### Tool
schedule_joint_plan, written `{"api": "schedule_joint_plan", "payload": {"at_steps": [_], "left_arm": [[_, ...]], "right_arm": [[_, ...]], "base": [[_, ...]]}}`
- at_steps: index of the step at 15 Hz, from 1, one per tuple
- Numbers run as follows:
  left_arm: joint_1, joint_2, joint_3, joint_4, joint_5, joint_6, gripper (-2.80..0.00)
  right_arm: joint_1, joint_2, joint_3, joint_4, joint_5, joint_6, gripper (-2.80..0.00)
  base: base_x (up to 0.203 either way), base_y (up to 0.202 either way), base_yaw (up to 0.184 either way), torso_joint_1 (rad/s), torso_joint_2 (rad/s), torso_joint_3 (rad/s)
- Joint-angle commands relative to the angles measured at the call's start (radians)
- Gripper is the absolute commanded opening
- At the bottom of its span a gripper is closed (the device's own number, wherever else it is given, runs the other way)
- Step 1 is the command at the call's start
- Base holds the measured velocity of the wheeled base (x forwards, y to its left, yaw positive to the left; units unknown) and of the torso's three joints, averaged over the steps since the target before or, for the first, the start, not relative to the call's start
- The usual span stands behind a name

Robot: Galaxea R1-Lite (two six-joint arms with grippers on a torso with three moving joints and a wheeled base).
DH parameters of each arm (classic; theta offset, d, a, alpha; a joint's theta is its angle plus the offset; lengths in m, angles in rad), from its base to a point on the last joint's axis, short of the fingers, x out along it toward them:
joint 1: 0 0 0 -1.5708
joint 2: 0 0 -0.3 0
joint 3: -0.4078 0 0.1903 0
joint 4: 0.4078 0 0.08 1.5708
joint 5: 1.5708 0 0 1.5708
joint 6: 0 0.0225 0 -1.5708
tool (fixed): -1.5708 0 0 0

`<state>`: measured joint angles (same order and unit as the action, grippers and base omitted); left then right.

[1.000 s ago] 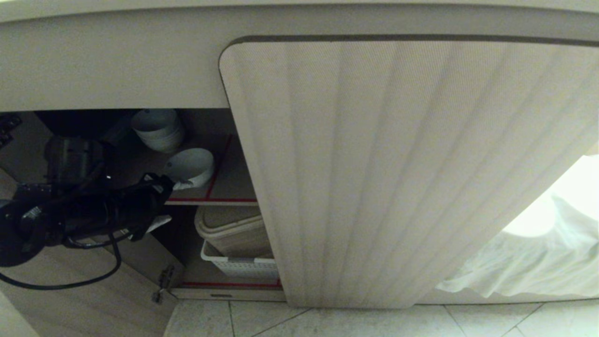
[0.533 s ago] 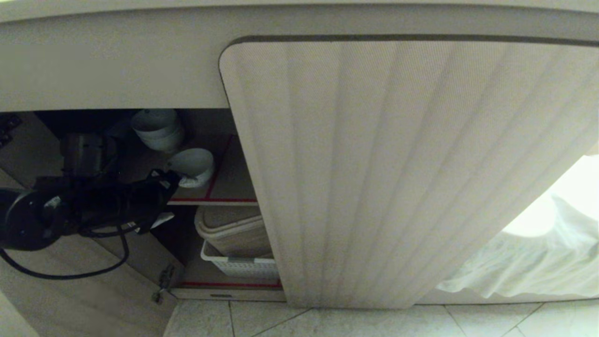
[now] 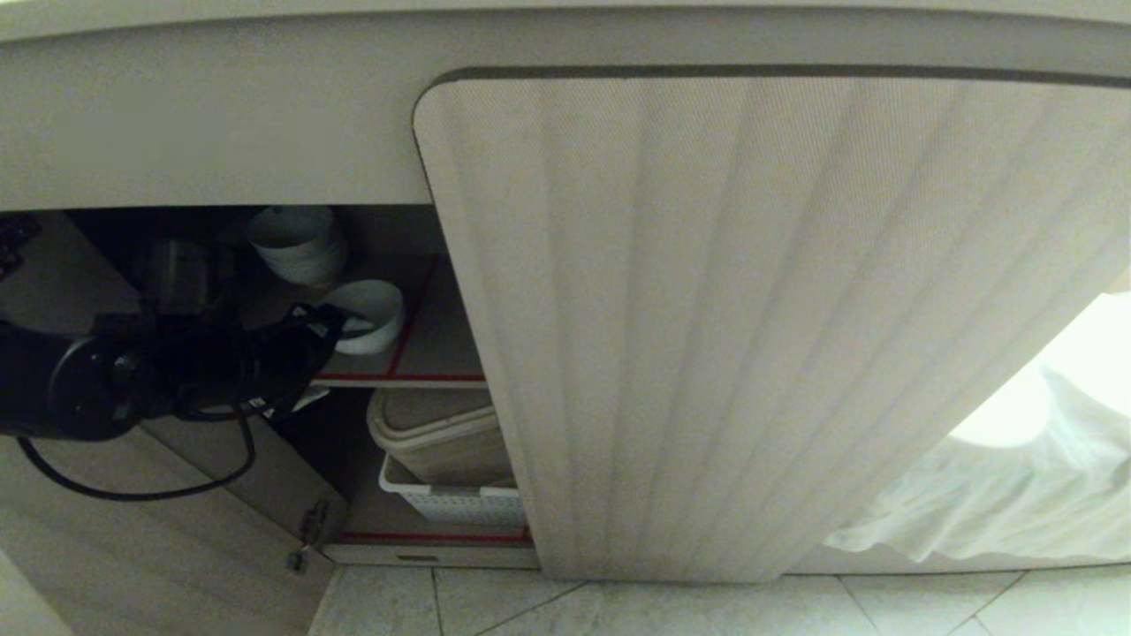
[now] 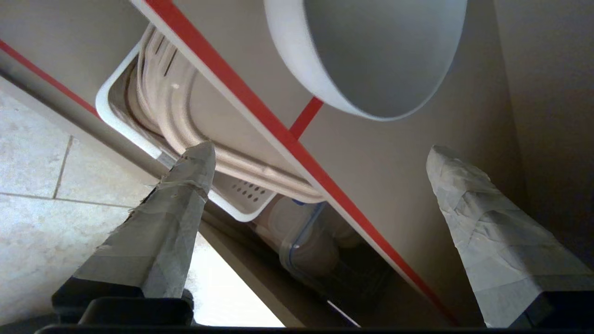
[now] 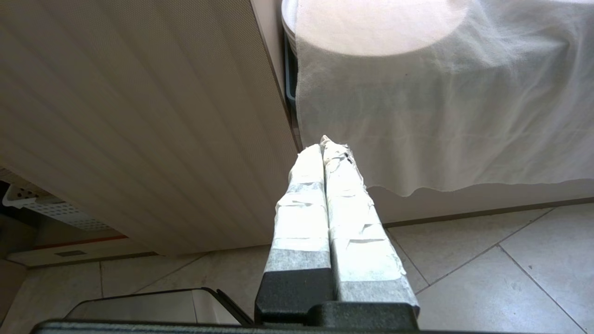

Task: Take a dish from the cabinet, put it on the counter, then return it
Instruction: Take the bowl from the cabinet

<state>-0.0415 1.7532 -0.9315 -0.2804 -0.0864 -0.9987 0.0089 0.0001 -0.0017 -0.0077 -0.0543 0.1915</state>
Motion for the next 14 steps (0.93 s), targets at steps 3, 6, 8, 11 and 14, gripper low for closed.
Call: {"api": "schedule_joint_plan", "payload": {"at_steps": [3, 6, 8, 11, 14], "left_arm": [[0.0, 0.026, -0.028, -0.002, -0.001, -0.005, 0.0], [0.001, 0.065, -0.096, 0.007, -0.001, -0.002, 0.0], [0.0, 0.075, -0.11, 0.01, -0.001, -0.001, 0.0], [0.009, 0.081, -0.108, 0.012, -0.001, -0.001, 0.0], [0.041, 0.098, -0.109, 0.016, -0.001, 0.0, 0.0]], "right_arm": [[0.0, 0.0, 0.0, -0.001, 0.0, 0.002, -2.8], [0.0, 0.0, 0.0, -0.001, -0.001, 0.0, -2.8], [0.0, 0.0, 0.0, 0.0, -0.001, 0.0, -2.8], [0.0, 0.0, 0.0, 0.0, 0.001, 0.002, -2.8], [0.0, 0.0, 0.0, 0.0, -0.001, 0.002, -2.8]], "base": [[0.0, 0.0, 0.0, 0.0, 0.0, 0.0], [0.0, 0.0, 0.0, 0.0, 0.0, 0.0], [0.0, 0.0, 0.0, 0.0, 0.0, 0.0], [0.0, 0.0, 0.0, 0.0, 0.0, 0.0], [0.0, 0.0, 0.0, 0.0, 0.0, 0.0]]}}
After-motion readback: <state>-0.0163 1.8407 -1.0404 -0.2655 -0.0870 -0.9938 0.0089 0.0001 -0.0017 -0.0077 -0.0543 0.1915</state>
